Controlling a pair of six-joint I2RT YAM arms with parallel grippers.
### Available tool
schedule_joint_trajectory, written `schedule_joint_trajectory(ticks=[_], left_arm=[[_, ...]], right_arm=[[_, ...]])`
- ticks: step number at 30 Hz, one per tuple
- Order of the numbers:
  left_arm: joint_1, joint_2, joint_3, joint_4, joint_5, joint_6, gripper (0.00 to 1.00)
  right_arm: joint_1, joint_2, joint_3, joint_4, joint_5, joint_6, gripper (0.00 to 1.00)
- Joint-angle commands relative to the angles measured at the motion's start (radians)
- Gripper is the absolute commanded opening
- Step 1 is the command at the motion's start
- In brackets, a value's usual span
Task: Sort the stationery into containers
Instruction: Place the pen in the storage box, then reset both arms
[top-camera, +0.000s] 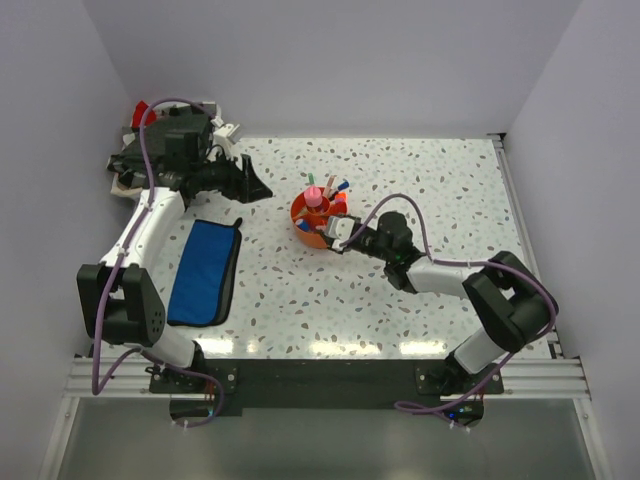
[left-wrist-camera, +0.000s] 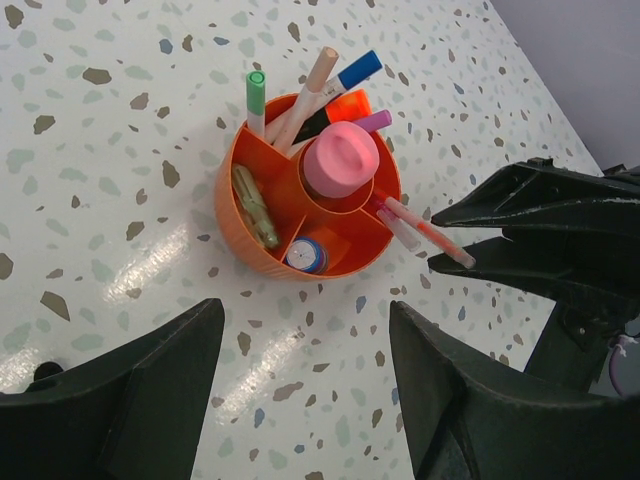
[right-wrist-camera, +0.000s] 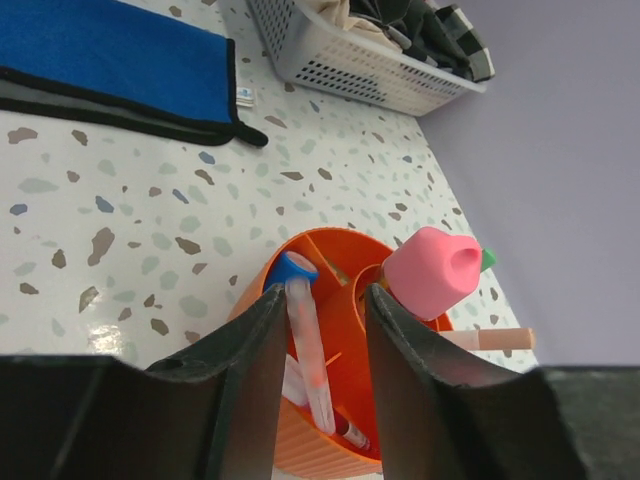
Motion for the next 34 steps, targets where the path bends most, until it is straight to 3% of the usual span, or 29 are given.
schedule_joint_trajectory(ticks=[1, 5, 9, 11, 12, 14, 15, 19, 20, 21, 23, 27, 34], left_arm=[[0.01, -0.028, -0.013, 0.033, 0.038, 0.004, 0.72], [0.011, -0.063, -0.046, 0.063, 0.062, -0.026, 0.72], [0.011, -0.106, -0.033, 0.078, 0.084, -0.046, 0.72], [0.011, -0.12, -0.01, 0.078, 0.063, -0.04, 0.72], [0.011, -0.136, -0.004, 0.073, 0.029, -0.031, 0.72], [0.011, -0.155, 0.009, 0.052, -0.122, 0.005, 0.74], [0.011, -0.175, 0.009, 0.046, -0.166, 0.027, 0.75], [0.011, -0.219, -0.005, 0.046, -0.344, 0.093, 0.79], [0.011, -0.229, -0.025, 0.053, -0.364, 0.108, 0.8], [0.011, -0.248, -0.039, 0.064, -0.384, 0.11, 1.0], [0.011, -0.265, -0.085, 0.098, -0.434, 0.113, 1.0], [0.011, -0.285, -0.14, 0.127, -0.453, 0.092, 1.0], [0.011, -0.247, -0.185, 0.202, -0.459, 0.04, 1.0]], right_arm=[[0.002, -0.088, 0.001, 0.004, 0.013, -0.06, 0.44], [0.002, -0.193, 0.008, -0.102, 0.018, -0.093, 0.49], [0.002, -0.339, 0.079, -0.342, 0.049, -0.082, 0.52], [0.002, -0.396, 0.178, -0.429, 0.155, 0.046, 0.58], [0.002, -0.398, 0.233, -0.577, 0.304, 0.117, 0.61], [-0.002, -0.369, 0.411, -0.792, 0.454, 0.316, 0.7], [-0.008, -0.316, 0.46, -1.008, 0.497, 0.359, 0.73], [-0.082, -0.199, 0.573, -1.36, 0.761, 0.534, 0.85], [-0.117, -0.192, 0.588, -1.409, 0.752, 0.559, 0.86], [-0.157, -0.197, 0.582, -1.452, 0.737, 0.582, 0.88], [-0.224, -0.235, 0.562, -1.463, 0.758, 0.608, 0.99], [-0.232, -0.306, 0.535, -1.451, 0.887, 0.541, 0.99], [-0.251, -0.381, 0.492, -1.416, 0.923, 0.496, 0.99]])
